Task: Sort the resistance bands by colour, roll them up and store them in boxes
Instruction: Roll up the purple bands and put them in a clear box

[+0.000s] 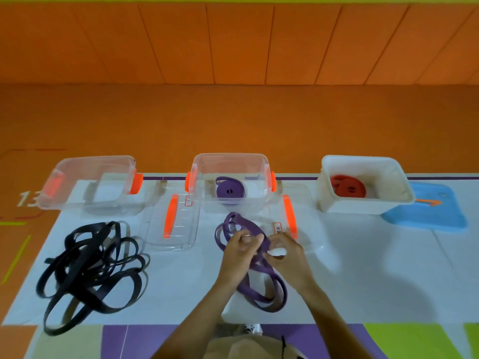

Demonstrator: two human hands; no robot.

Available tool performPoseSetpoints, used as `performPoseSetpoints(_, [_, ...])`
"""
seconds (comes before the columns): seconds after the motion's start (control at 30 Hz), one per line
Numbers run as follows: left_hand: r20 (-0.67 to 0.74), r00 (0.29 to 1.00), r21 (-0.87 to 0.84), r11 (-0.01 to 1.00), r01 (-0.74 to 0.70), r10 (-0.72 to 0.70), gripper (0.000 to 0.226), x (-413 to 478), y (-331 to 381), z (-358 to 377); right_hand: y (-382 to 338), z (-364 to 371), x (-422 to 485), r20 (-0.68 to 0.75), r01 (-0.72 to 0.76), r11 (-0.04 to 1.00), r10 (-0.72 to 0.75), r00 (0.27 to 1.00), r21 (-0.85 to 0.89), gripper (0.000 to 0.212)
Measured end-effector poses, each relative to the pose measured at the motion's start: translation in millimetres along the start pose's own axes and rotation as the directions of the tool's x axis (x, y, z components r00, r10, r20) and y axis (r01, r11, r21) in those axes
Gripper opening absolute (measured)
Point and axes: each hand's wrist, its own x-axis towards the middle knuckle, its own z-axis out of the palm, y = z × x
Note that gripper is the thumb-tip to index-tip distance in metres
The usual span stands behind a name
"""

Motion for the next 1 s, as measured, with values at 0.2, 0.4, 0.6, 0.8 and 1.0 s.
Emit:
performPoseSetpoints(0.2, [-0.100, 0.991, -0.111, 0.989, -0.101, 0.090, 0.008, -12, 16, -18, -15, -16, -3, 0.166, 0.016, 0.993, -0.035, 0.986, 0.113, 0.034])
performPoseSetpoints(0.4, [0.109, 0.964, 0.224, 0.939, -0.262, 0.243, 0.006, -19, 43, -47, -61, -39, 9, 0.070, 0.198, 0.968, -0.211, 0.975, 0.153, 0.036])
performPoseSetpoints(0.6, [0.135, 0.933, 0.336, 0.871, -0.359, 0.332, 0.011, -30, 53, -64, -83, -31, 14, 0.150, 0.078, 0.974, -0.111, 0.982, 0.213, 0.027])
performPoseSetpoints(0.8, [-0.127, 0.954, 0.120, 0.959, -0.256, 0.271, 0.032, -45, 40, -50, -111, -18, 8, -0.035, 0.116, 0.965, -0.111, 0.993, 0.233, 0.031])
performPoseSetpoints(1.0, [-0.223, 0.848, 0.132, 0.877, -0.462, 0.480, 0.031, -49, 45, -43, -128, -19, 4, -0.070, -0.044, 0.864, 0.091, 0.993, 0.502, 0.025])
